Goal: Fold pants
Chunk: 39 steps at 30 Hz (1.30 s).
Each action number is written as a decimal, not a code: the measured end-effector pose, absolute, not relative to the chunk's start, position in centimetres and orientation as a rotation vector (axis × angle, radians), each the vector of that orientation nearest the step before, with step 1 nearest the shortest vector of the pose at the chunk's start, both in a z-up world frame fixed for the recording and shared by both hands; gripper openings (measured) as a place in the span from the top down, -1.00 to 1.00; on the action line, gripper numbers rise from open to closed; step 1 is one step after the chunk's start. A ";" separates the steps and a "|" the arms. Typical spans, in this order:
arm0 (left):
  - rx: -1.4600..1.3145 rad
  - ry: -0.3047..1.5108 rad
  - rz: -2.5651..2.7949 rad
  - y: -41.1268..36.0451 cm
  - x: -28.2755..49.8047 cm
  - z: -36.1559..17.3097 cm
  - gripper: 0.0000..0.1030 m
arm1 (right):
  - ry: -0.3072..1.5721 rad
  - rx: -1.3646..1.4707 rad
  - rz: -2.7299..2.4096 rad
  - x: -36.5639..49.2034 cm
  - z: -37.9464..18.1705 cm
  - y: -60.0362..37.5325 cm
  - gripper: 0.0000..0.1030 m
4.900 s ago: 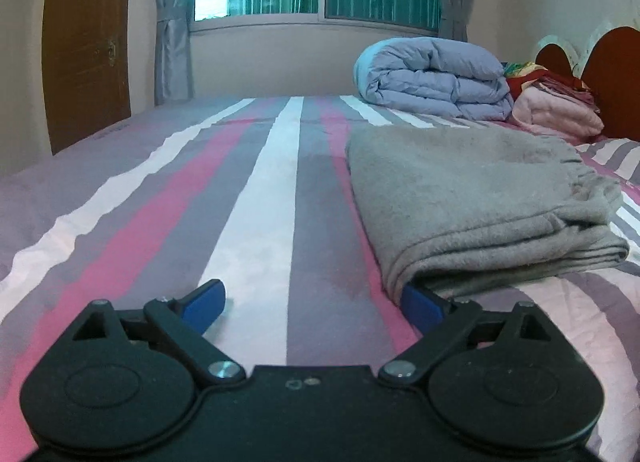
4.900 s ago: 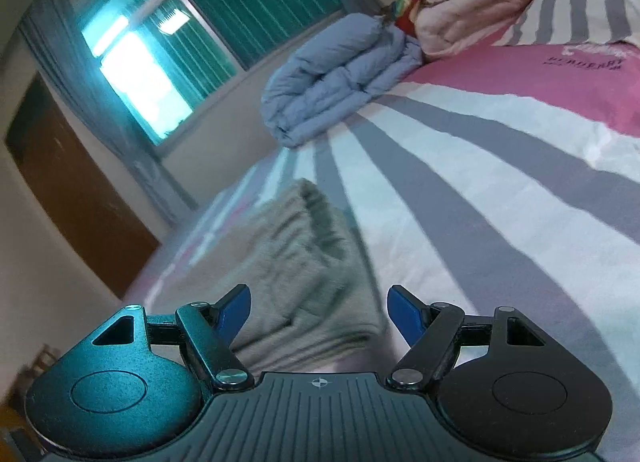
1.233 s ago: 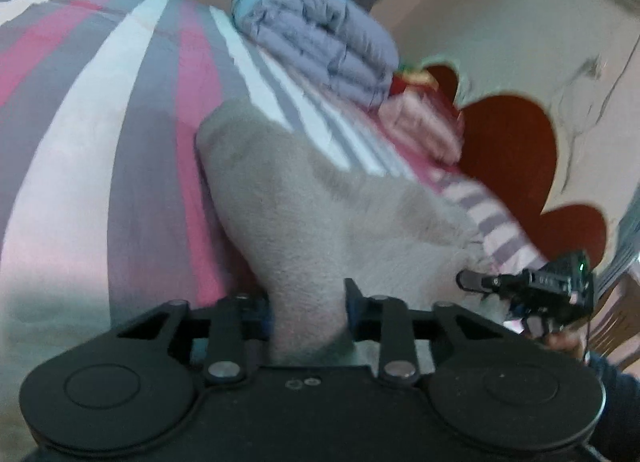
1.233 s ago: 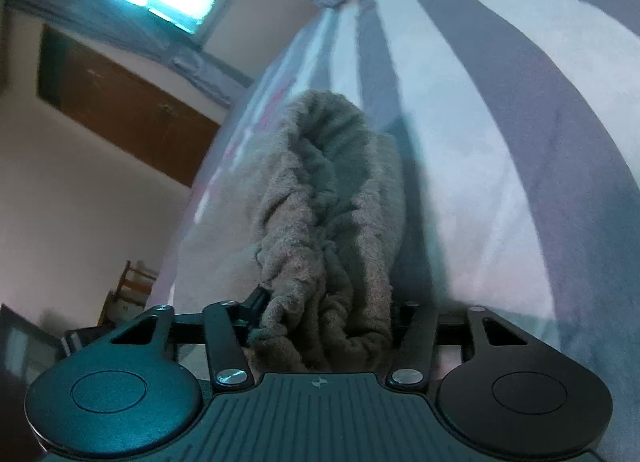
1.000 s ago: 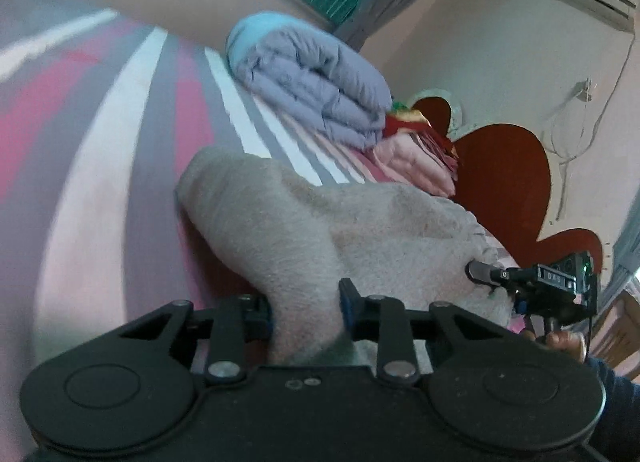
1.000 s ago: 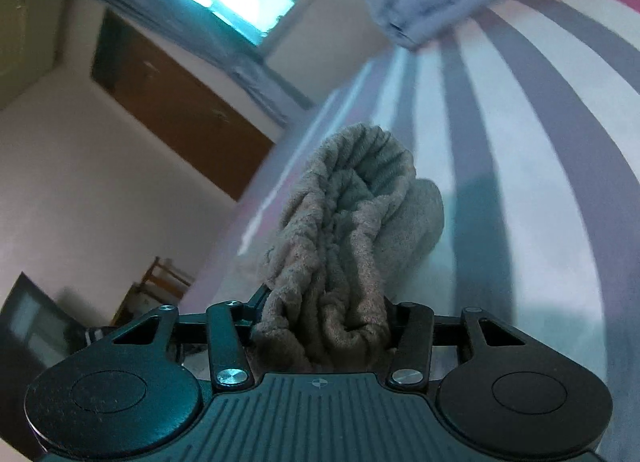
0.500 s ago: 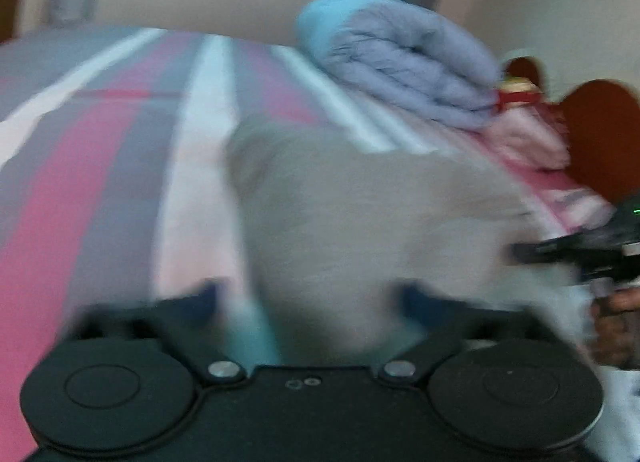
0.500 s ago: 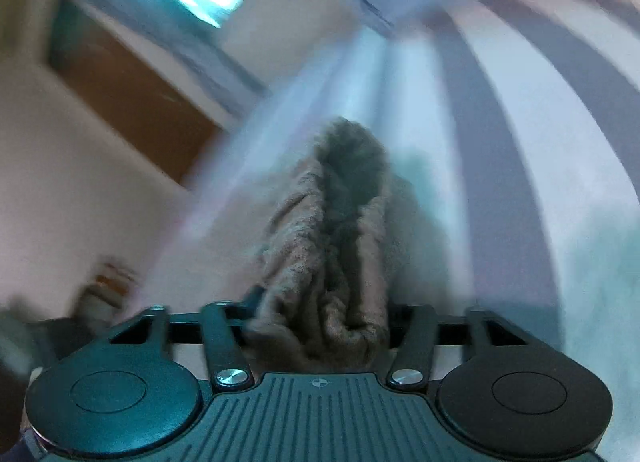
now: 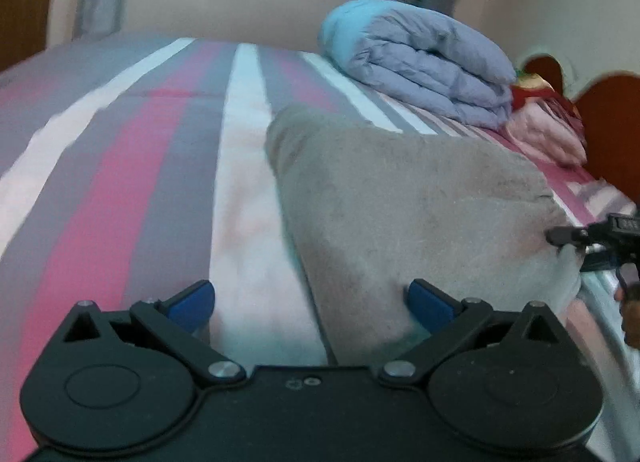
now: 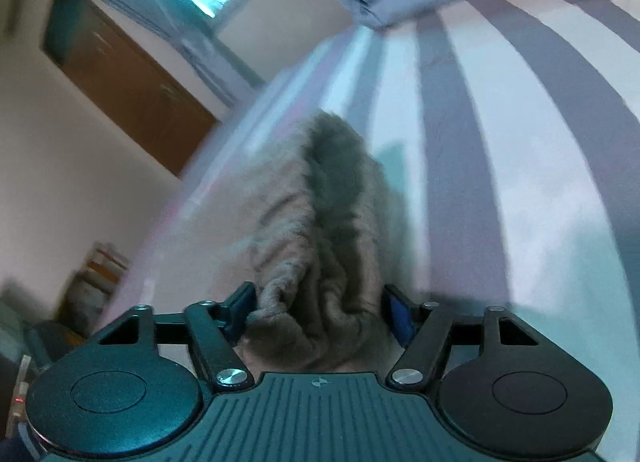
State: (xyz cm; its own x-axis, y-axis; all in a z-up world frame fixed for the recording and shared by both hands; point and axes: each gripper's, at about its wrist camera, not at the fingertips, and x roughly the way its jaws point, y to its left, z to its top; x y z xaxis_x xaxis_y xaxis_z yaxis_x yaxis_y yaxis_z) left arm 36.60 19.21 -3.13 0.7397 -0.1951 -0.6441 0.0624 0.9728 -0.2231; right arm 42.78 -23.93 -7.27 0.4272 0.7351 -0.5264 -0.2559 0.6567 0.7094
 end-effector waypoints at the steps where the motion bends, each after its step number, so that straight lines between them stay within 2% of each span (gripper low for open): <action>1: -0.229 0.704 -0.129 19.4 35.6 -2.7 -0.88 | 0.932 0.618 0.647 42.3 -7.2 -24.3 -0.34; 6: -0.188 0.622 -0.072 19.3 27.9 -1.4 -0.88 | 0.752 0.596 0.634 35.9 -3.3 -27.2 -0.39; 8: -0.148 0.621 -0.046 19.0 24.4 -1.5 -0.88 | 0.716 0.512 0.641 32.4 -2.2 -28.1 -0.68; 10: -0.111 0.632 -0.009 18.2 21.3 -1.6 -0.88 | 0.696 0.440 0.624 28.8 -1.8 -29.1 -0.83; 14: -0.135 0.600 0.059 17.7 16.0 -1.0 -0.88 | 0.699 0.393 0.526 22.7 -2.7 -31.3 -0.84; 18: -0.133 0.491 0.084 16.0 11.1 1.2 -0.88 | 0.692 0.392 0.351 17.4 -2.7 -33.4 -0.85; 20: -0.099 0.435 0.091 14.5 9.0 2.2 -0.88 | 0.647 0.373 0.300 14.3 -1.7 -33.8 -1.00; 23: -0.063 0.390 0.076 12.3 6.7 3.1 -0.88 | 0.575 0.377 0.284 9.9 -0.5 -33.6 -1.00; 28: -0.017 0.343 0.064 9.2 2.7 4.0 -0.88 | 0.459 0.337 0.306 5.1 2.3 -31.5 -1.00; 39: -0.072 0.279 0.015 5.9 -3.3 5.3 -0.88 | 0.409 0.149 0.438 -3.0 4.4 -24.4 -1.00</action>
State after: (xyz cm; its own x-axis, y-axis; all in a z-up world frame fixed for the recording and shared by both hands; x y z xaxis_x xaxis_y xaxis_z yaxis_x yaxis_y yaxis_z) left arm -3.34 5.92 5.27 0.9611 0.0050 -0.2760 -0.0249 0.9973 -0.0686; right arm -3.04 -24.43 4.37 0.8259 0.4404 -0.3522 -0.3814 0.8963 0.2264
